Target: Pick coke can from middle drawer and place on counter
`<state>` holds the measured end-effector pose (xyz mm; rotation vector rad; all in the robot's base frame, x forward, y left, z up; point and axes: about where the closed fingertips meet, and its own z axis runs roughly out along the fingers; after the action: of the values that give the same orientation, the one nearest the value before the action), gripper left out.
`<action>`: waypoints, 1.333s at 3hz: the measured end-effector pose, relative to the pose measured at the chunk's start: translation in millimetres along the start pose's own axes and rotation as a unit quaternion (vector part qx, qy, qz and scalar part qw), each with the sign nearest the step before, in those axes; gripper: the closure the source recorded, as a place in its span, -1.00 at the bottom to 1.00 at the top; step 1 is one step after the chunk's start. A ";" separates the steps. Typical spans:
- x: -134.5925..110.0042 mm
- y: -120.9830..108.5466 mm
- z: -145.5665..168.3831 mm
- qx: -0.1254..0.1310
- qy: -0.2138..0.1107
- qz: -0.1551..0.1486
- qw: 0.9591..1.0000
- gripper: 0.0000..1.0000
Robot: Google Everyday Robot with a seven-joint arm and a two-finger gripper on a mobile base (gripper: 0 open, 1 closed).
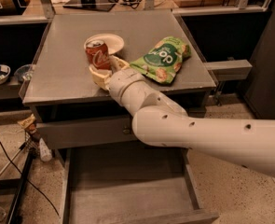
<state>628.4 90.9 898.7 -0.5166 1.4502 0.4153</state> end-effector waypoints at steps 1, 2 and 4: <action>6.2 0.2 17.6 0.017 -0.005 0.001 1.000 1.00; 4.9 0.6 18.2 0.022 -0.006 0.003 1.000 1.00; 5.4 -5.2 23.1 0.073 -0.017 0.019 0.997 1.00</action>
Offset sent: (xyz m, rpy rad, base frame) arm 0.0133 0.0086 -0.0047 0.0099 -0.0077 -0.0302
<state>650.7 99.5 894.8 -0.3638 1.4475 0.3436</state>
